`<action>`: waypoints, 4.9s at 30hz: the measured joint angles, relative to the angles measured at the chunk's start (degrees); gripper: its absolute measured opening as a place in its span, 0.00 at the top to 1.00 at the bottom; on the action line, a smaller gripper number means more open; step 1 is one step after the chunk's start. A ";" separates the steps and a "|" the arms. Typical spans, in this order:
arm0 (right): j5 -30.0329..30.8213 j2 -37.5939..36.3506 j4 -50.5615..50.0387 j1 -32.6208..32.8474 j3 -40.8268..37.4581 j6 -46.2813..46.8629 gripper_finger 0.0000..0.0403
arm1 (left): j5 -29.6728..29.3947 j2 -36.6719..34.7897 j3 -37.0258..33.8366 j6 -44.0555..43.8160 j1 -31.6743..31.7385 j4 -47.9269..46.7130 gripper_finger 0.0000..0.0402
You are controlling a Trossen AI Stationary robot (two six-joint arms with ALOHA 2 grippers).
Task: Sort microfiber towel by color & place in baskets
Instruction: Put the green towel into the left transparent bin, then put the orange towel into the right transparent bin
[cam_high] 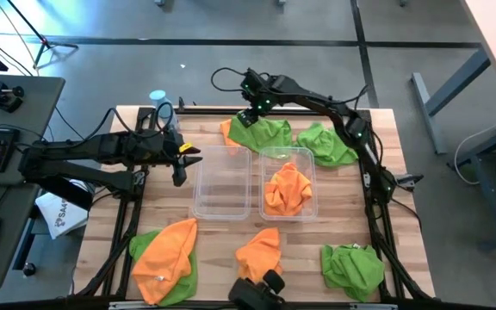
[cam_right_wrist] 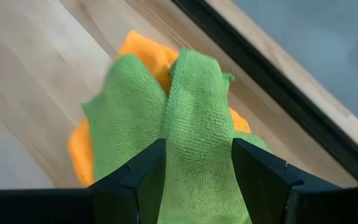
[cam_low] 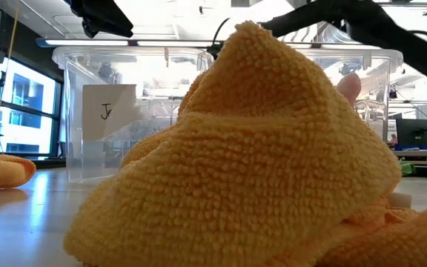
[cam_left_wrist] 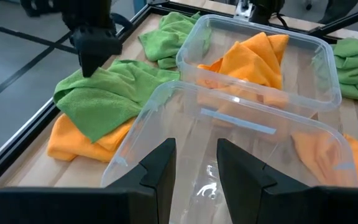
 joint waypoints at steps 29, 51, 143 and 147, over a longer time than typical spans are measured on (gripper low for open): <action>5.14 -8.02 -9.34 3.92 2.30 -5.78 0.99 | 0.00 0.00 0.00 -1.00 0.00 0.13 0.74; 5.46 -29.33 10.23 18.93 2.30 -7.40 1.00 | -0.30 -0.17 0.00 1.55 0.00 -0.74 0.74; 30.27 -23.59 -30.63 47.69 6.30 11.53 0.99 | -9.29 12.34 7.24 -20.64 -31.01 2.40 1.00; 33.33 -25.99 -30.57 52.95 5.22 14.98 1.00 | -12.29 15.87 11.05 -22.56 -33.95 -0.16 1.00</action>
